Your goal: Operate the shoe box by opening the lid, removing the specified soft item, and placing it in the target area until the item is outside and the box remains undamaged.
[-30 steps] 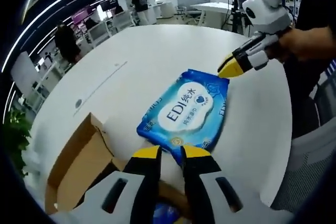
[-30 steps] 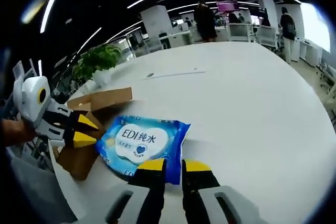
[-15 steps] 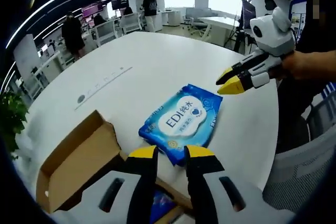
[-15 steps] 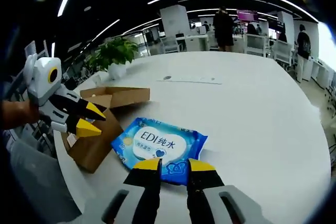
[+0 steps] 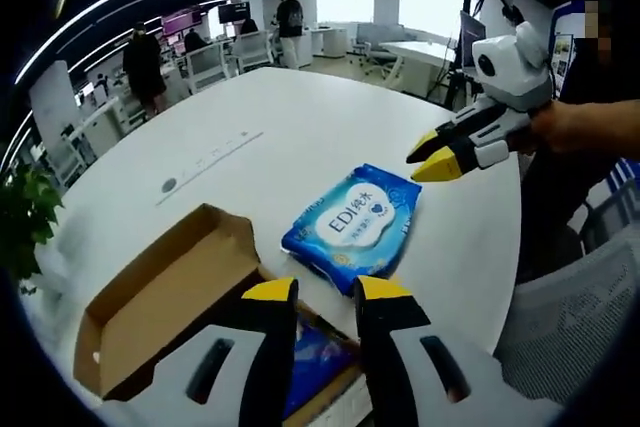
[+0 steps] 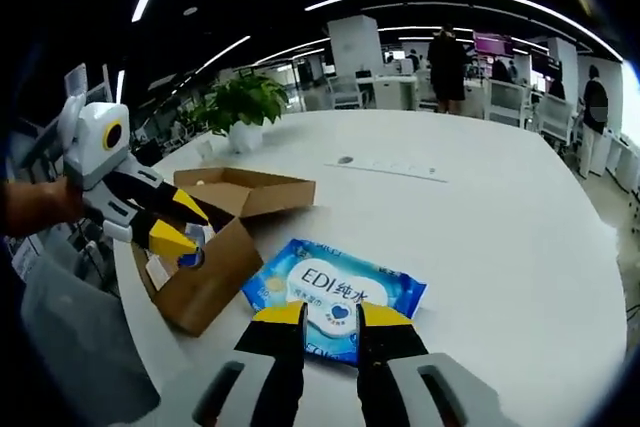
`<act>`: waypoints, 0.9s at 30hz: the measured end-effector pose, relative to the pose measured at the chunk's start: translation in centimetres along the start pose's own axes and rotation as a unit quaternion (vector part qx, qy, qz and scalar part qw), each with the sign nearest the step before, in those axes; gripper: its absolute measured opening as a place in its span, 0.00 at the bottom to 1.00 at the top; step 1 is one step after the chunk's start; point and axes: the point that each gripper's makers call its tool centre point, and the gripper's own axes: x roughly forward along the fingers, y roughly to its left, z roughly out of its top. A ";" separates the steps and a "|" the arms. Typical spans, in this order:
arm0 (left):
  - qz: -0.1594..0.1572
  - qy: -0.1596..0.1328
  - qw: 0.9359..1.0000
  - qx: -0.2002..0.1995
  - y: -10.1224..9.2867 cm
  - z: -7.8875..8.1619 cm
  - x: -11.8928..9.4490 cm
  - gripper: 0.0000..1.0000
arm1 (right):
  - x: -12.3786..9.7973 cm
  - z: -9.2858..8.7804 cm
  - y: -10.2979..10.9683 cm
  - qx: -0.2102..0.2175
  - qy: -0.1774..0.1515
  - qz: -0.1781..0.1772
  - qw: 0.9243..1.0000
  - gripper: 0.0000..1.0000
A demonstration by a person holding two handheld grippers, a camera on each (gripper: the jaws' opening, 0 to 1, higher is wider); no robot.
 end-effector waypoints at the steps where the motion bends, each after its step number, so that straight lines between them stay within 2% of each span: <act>1: 0.001 -0.001 1.000 0.000 0.1 -0.1 -0.2 0.22 | 0.0 0.1 0.2 -0.002 0.000 0.002 1.000 0.16; 6: 0.004 -0.005 1.000 -0.007 1.0 -0.9 -1.2 0.22 | 0.4 0.8 1.5 -0.012 -0.002 0.015 1.000 0.16; 14: 0.001 0.000 1.000 -0.015 2.5 -3.1 -2.7 0.21 | 1.4 2.0 4.2 -0.038 -0.005 0.045 0.998 0.15; 27: 0.000 0.016 1.000 -0.023 4.1 -6.5 -3.9 0.20 | 3.5 3.9 8.5 -0.076 -0.004 0.086 0.993 0.14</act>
